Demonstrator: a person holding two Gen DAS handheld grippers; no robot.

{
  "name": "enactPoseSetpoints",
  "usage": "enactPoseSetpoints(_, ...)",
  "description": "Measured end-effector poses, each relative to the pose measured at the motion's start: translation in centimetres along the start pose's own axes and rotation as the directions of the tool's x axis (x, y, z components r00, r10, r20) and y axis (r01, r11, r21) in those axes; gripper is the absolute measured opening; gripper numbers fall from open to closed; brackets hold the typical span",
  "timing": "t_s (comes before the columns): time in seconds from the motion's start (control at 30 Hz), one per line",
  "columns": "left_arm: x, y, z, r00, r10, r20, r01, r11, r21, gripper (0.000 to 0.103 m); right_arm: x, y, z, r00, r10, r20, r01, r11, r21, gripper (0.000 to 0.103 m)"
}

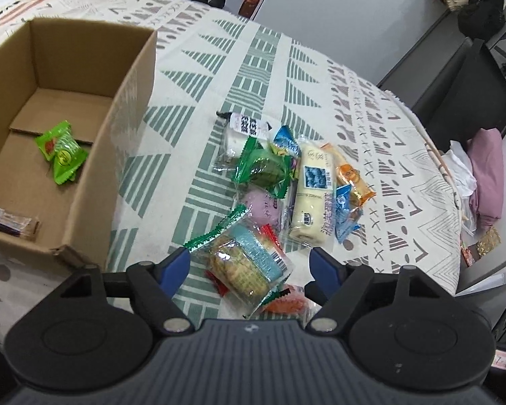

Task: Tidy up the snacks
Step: 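Grasp the cracker pack with the left tool while the right tool grasps the orange packet, then carry both packs over the box and open both tools to drop them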

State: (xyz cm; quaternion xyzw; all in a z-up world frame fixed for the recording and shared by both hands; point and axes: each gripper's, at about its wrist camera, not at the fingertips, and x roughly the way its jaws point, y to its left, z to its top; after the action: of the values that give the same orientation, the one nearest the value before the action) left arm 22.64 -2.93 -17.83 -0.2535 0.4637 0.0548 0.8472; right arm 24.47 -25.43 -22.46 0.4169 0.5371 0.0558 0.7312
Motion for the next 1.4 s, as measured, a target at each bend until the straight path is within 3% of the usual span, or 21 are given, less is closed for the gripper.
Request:
enactPoseSetpoints(0.27, 2.1, 0.2, 0.2, 1.000, 0.017, -0.020, -0.017, 1.000, -0.014, 0.078, 2.2, -0.3, 0.5, 0.998, -0.060, -0.005, 0.060, 0.997, 0.044, 0.046)
enactPoseSetpoints(0.37, 2.7, 0.2, 0.3, 0.999, 0.025, -0.033, -0.025, 1.000, -0.017, 0.078, 2.7, 0.1, 0.6, 0.997, -0.081, 0.010, 0.081, 0.997, 0.019, 0.035)
enactPoseSetpoints(0.4, 2.8, 0.2, 0.3, 0.999, 0.030, -0.035, -0.031, 0.999, -0.021, 0.078, 2.9, 0.5, 0.8, 0.996, -0.092, 0.014, 0.091, 0.996, 0.004, 0.025)
enactPoseSetpoints(0.63, 4.1, 0.3, 0.3, 0.996, 0.064, -0.069, -0.066, 0.997, -0.029, 0.077, 2.4, 1.3, 1.1, 0.987, -0.133, 0.088, 0.139, 0.988, -0.073, 0.020)
enactPoseSetpoints(0.7, 4.2, 0.5, 0.2, 0.995, 0.067, -0.078, -0.071, 0.997, -0.040, 0.061, 1.9, 1.2, 1.4, 0.982, -0.145, 0.119, 0.154, 0.985, -0.074, 0.019)
enactPoseSetpoints(0.77, 4.0, 0.6, 0.0, 0.994, 0.071, -0.082, -0.074, 0.997, -0.037, 0.058, 1.6, 1.1, 1.5, 0.978, -0.152, 0.143, 0.163, 0.984, -0.073, 0.019)
enactPoseSetpoints(0.8, 3.8, 0.7, 0.0, 0.995, 0.068, -0.076, -0.071, 0.997, -0.039, 0.052, 1.5, 1.1, 1.6, 0.977, -0.151, 0.149, 0.163, 0.984, -0.075, 0.019)
enactPoseSetpoints(0.9, 2.9, 0.5, 0.0, 0.996, 0.073, -0.055, -0.075, 0.997, -0.022, 0.048, 1.2, 1.4, 1.5, 0.980, -0.127, 0.155, 0.141, 0.986, -0.087, 0.017)
enactPoseSetpoints(1.0, 1.9, 0.3, 0.3, 0.997, 0.068, -0.032, -0.068, 0.998, -0.012, 0.048, 0.8, 1.9, 1.2, 0.982, -0.095, 0.163, 0.114, 0.987, -0.113, 0.011)
enactPoseSetpoints(1.4, -3.2, 0.6, 1.3, 0.996, 0.052, 0.069, -0.052, 0.999, -0.004, 0.048, -1.3, 3.6, 0.4, 0.979, 0.019, 0.205, 0.020, 0.982, -0.188, 0.009)
